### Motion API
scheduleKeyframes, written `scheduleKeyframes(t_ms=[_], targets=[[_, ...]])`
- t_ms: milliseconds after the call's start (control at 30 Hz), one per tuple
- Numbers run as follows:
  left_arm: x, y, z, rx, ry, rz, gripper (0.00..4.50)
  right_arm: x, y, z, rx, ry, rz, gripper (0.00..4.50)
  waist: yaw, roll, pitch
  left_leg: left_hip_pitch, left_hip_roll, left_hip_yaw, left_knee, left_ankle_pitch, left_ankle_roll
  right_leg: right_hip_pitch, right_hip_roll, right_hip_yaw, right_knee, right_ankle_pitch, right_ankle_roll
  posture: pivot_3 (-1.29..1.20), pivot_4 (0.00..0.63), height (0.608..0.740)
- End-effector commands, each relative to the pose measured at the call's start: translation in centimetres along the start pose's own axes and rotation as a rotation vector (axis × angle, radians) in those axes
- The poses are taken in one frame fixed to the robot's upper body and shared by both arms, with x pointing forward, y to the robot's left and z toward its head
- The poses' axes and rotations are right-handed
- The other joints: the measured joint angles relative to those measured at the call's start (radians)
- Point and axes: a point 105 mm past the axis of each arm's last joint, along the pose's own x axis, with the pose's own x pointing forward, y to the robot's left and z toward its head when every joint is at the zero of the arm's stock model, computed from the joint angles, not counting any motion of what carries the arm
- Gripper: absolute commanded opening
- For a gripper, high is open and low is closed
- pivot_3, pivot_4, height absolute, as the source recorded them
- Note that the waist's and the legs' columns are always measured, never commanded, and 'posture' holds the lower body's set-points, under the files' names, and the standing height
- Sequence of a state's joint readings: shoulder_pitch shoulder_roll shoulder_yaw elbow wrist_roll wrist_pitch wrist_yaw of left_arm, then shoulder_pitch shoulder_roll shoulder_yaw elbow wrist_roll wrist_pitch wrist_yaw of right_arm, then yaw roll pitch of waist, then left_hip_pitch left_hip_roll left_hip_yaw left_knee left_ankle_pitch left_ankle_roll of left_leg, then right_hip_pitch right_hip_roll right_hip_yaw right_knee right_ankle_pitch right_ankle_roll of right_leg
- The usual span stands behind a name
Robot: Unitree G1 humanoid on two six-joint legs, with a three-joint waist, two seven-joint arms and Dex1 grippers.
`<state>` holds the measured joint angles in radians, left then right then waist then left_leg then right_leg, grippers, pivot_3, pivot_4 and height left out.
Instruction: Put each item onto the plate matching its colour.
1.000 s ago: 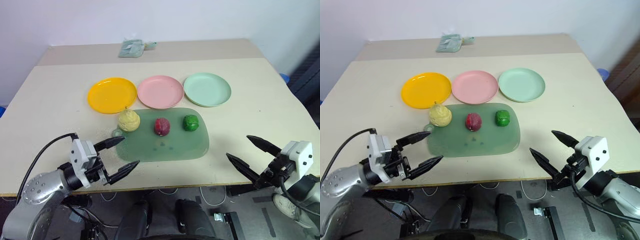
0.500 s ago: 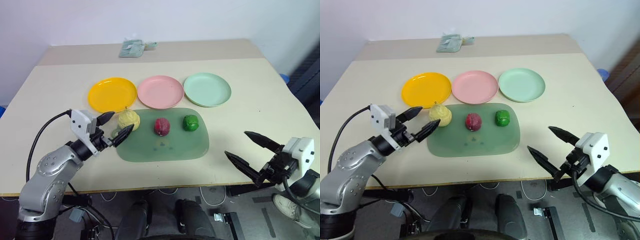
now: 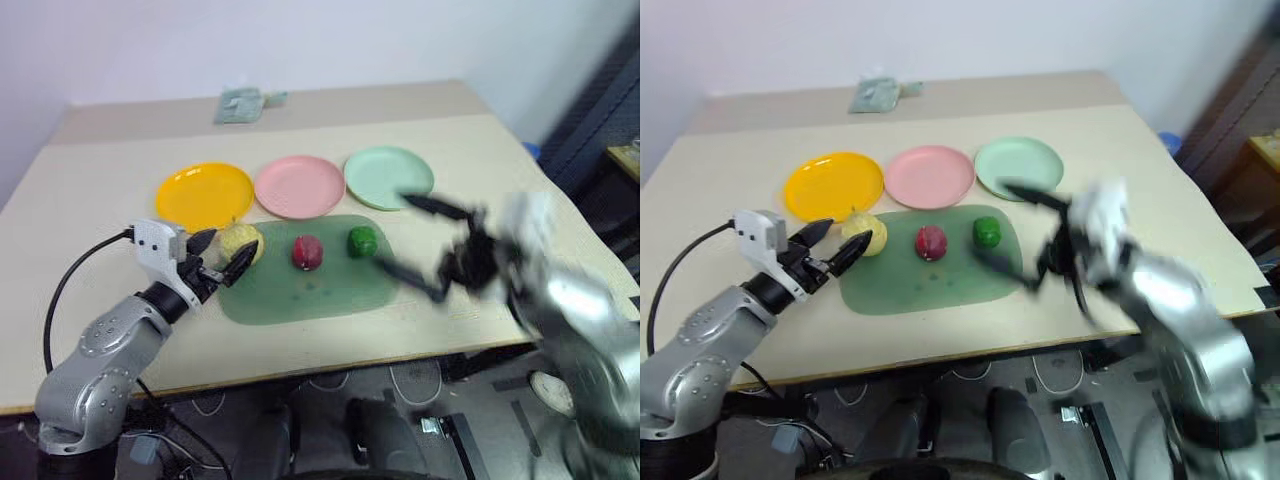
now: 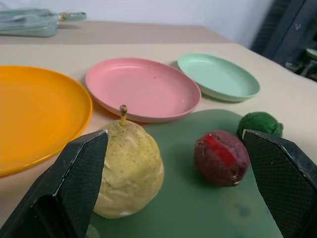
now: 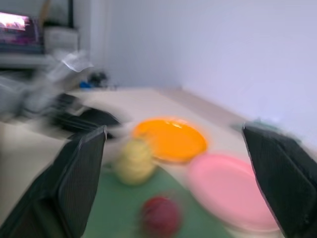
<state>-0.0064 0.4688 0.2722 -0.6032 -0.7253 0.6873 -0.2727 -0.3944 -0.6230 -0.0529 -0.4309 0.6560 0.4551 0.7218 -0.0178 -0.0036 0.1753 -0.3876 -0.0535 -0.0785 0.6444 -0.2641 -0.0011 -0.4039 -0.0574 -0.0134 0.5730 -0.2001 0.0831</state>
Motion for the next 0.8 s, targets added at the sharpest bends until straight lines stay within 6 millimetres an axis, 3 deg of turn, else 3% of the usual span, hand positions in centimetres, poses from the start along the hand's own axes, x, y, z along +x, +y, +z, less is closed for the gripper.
scheduleKeyframes(t_ms=[33,67,133,200,333,600,800], targets=[[-0.4,1.1,0.4,0.043,-0.02,0.051,4.44,1.0,-0.7,-2.4,0.047,0.026,-0.031,4.5,0.03,-0.003,-0.001,0.0,-0.001,0.002,0.006,-0.003,-0.003,-0.004,-0.004,0.001,0.023,-0.014,0.001,0.0,0.15,0.74],[-0.4,1.2,0.3,0.052,-0.023,0.051,4.44,1.1,-1.0,-2.8,0.037,0.025,-0.048,4.5,0.04,-0.003,-0.001,-0.002,-0.003,0.003,0.005,-0.004,-0.003,-0.006,-0.005,0.003,0.028,-0.017,0.002,0.0,0.15,0.74],[-0.5,1.4,0.1,0.049,-0.024,0.057,4.44,1.1,-1.2,-3.3,0.035,0.025,-0.053,4.5,0.053,-0.003,-0.002,-0.019,-0.006,0.005,0.006,-0.002,-0.009,-0.031,-0.007,0.01,0.043,-0.02,0.0,0.0,0.15,0.74],[-0.7,1.6,-0.1,0.051,-0.033,0.059,4.44,1.1,-1.2,-3.6,0.041,0.017,-0.053,4.5,0.054,-0.003,-0.002,-0.028,-0.006,0.009,0.005,-0.002,-0.01,-0.042,-0.007,0.011,0.045,-0.02,0.0,0.0,0.15,0.74],[-0.2,2.5,-0.5,0.07,-0.04,0.078,4.44,1.0,-1.4,-4.1,0.029,0.022,-0.073,4.5,0.054,-0.003,-0.001,-0.026,-0.006,0.015,0.007,-0.002,-0.008,-0.039,-0.009,0.011,0.039,-0.02,0.0,0.0,0.15,0.74],[1.3,2.9,-0.9,0.112,-0.06,0.071,4.44,-0.1,-2.4,-4.6,-0.009,0.053,-0.158,4.5,0.053,-0.003,0.0,0.002,0.0,0.018,0.009,-0.002,-0.003,-0.011,-0.006,0.011,0.04,-0.019,-0.006,0.0,0.15,0.74],[1.9,3.5,-1.2,0.112,-0.063,0.074,4.44,-0.5,-2.1,-4.9,-0.008,0.065,-0.164,4.5,0.051,-0.003,-0.001,-0.004,0.0,0.02,0.008,-0.001,-0.003,-0.02,-0.006,0.011,0.043,-0.017,-0.002,0.0,0.15,0.74]])
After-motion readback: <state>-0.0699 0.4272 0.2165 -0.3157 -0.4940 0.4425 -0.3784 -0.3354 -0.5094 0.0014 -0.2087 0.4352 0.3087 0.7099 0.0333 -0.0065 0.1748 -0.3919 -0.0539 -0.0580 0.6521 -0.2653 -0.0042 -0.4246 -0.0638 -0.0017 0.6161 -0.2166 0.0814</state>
